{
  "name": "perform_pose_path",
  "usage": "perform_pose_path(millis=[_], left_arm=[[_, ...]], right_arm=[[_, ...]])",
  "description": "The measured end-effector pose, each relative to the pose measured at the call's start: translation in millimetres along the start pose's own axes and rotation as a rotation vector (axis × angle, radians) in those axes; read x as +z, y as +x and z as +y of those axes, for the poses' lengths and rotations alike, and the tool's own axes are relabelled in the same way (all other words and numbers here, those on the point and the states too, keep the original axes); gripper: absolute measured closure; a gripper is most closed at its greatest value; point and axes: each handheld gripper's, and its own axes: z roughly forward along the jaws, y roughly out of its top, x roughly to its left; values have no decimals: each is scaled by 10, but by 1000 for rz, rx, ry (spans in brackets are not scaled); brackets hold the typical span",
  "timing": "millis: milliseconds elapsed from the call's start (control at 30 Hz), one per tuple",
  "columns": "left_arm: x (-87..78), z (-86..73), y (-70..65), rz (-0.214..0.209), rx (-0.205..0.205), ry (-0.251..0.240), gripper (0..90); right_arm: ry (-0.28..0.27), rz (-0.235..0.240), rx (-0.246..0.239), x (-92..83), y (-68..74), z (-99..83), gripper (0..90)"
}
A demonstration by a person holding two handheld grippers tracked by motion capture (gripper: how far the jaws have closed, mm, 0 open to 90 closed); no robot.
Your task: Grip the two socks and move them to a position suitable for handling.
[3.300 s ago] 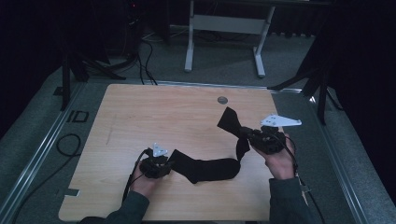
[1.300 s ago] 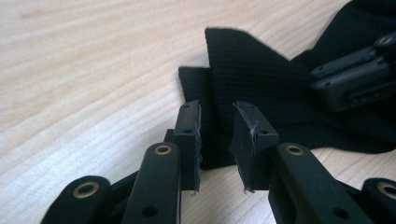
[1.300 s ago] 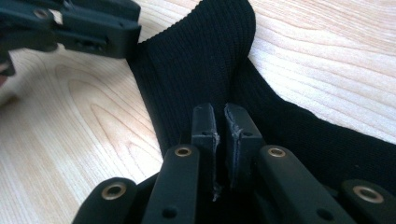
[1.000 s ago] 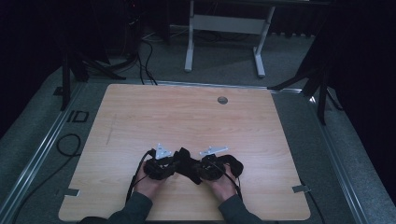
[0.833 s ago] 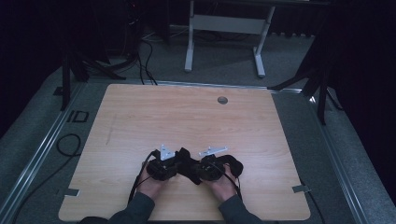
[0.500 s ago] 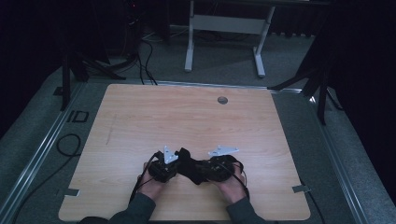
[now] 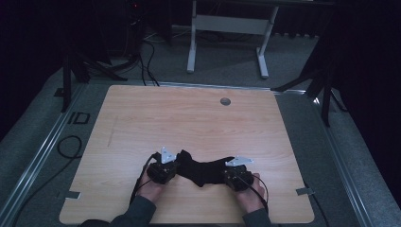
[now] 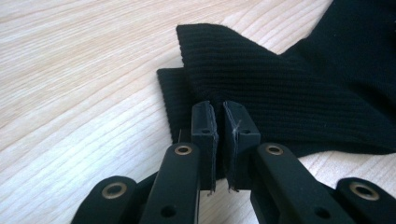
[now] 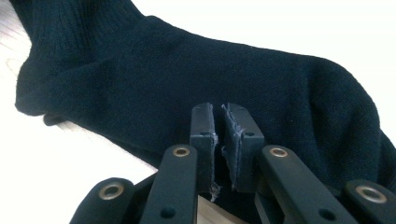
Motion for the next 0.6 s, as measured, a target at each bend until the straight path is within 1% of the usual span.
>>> perform_pose_path(millis=[100, 133, 200, 267, 300, 333, 400, 467, 600], left_arm=[[-61, 4, 34, 1, -5, -7, 842], [-89, 6, 59, 8, -8, -7, 841], [-97, 1, 78, 13, -11, -6, 841], [-85, -7, 100, 22, -22, -2, 840], [-85, -7, 100, 22, -22, -2, 840], [-53, -18, 102, 35, -21, 10, 840], [-27, -25, 94, 53, -10, 19, 838], [-32, -23, 91, 61, -15, 28, 838], [-54, -29, 92, 59, -27, 42, 837]], right_arm=[[1, 3, 5, 0, -4, -1, 818], [2, 4, 7, 0, -6, 1, 817], [0, 8, 10, 2, -12, 0, 817], [-1, 10, 11, 2, -14, -1, 817], [-1, 10, 11, 2, -14, -1, 817], [-1, 11, 12, 2, -16, -1, 817], [2, 9, 8, 2, -12, -1, 817], [4, 9, 3, 0, -10, 0, 816], [1, 12, 6, 1, -13, -4, 814]])
